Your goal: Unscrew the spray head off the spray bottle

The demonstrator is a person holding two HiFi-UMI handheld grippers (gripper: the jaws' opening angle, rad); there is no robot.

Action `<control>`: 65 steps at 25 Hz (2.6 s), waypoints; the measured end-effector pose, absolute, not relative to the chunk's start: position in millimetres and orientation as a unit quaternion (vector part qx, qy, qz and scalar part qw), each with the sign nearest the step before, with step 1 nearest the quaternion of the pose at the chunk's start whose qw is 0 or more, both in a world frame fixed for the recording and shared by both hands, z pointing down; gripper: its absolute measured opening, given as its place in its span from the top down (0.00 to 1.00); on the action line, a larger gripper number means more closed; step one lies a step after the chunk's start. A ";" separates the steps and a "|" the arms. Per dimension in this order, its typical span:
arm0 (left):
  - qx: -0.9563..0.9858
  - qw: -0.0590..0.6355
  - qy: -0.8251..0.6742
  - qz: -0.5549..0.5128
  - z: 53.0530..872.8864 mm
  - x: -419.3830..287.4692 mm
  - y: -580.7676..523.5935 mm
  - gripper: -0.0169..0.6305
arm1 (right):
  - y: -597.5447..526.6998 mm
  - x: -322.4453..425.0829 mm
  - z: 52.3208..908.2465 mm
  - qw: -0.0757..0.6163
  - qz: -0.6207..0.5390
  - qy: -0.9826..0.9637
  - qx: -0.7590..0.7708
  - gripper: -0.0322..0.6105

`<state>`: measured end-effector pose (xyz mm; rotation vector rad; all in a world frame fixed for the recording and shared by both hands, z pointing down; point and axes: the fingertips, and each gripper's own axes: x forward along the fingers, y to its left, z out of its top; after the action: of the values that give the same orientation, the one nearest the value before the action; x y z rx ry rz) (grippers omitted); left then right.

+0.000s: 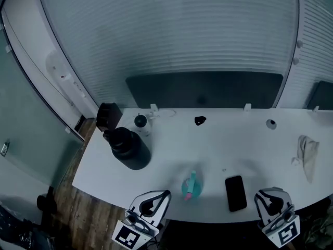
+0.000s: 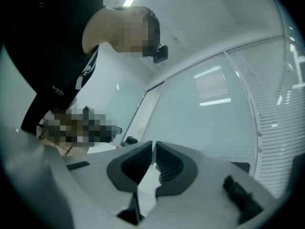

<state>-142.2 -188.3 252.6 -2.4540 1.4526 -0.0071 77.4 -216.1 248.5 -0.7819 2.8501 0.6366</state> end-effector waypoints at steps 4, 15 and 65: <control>-0.857 0.139 0.497 0.003 197.5 -123.8 -183.5 0.97 | -203.0 82.5 198.5 0.071 0.170 0.958 -0.221 0.90; -0.890 0.018 0.454 -0.027 151.2 -35.7 -122.0 0.97 | -173.8 132.2 200.1 -0.050 -0.009 0.958 -0.284 0.91; -0.881 0.005 0.470 -0.051 175.4 -150.9 -211.5 0.97 | -221.6 -23.8 217.5 -0.087 -0.039 0.954 -0.283 0.95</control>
<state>-150.9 -211.5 175.4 -2.7603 1.4716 -0.1610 -23.8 -221.6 217.5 -0.9408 3.1765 -0.1297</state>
